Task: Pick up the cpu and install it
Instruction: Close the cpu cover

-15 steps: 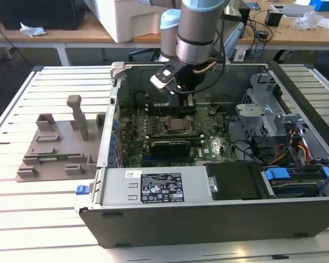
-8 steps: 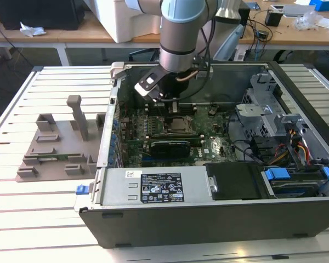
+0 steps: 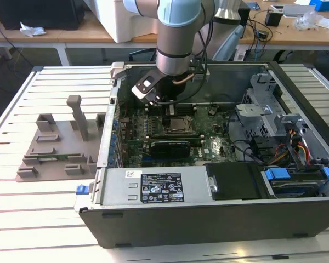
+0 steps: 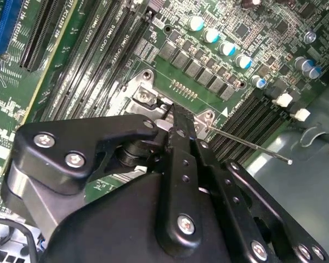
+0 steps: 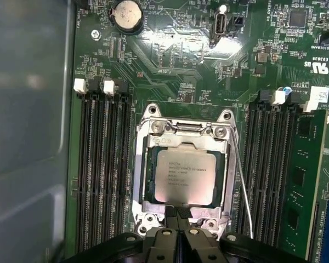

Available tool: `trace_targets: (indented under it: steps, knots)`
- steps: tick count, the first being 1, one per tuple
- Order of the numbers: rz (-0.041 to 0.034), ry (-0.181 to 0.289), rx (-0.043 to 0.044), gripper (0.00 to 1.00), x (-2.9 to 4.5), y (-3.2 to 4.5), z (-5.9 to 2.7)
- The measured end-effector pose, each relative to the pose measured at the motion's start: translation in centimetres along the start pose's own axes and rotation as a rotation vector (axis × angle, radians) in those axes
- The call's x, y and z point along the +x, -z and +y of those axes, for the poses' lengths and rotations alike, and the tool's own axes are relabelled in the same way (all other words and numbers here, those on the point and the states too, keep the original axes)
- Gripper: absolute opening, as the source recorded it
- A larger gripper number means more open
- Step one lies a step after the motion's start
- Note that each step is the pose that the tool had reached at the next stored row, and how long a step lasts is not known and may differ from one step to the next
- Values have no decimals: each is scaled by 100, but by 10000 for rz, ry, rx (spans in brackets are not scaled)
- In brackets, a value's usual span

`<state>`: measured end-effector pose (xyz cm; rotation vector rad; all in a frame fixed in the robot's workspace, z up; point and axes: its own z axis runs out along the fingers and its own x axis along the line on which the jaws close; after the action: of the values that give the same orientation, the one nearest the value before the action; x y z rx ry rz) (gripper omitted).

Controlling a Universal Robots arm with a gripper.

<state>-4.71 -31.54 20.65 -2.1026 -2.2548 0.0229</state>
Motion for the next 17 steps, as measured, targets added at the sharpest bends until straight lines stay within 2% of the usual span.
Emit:
trace_targets:
  steps: [2,6,7,9,10,13,15,16,17]
  knots:
    - [7,-3,-2,11,1,-9,1]
    - [3,-5,8,11,-7,-13,78]
    - [13,3,-21,11,-5,-6,96]
    - [13,1,-1,11,-7,67,140]
    - [16,-1,8,11,-9,71,174]
    - [20,-4,77,11,-22,79,318]
    - [25,-4,165,11,-32,86,443]
    - [33,-7,246,11,-43,89,550]
    - [35,-8,282,11,-48,92,615]
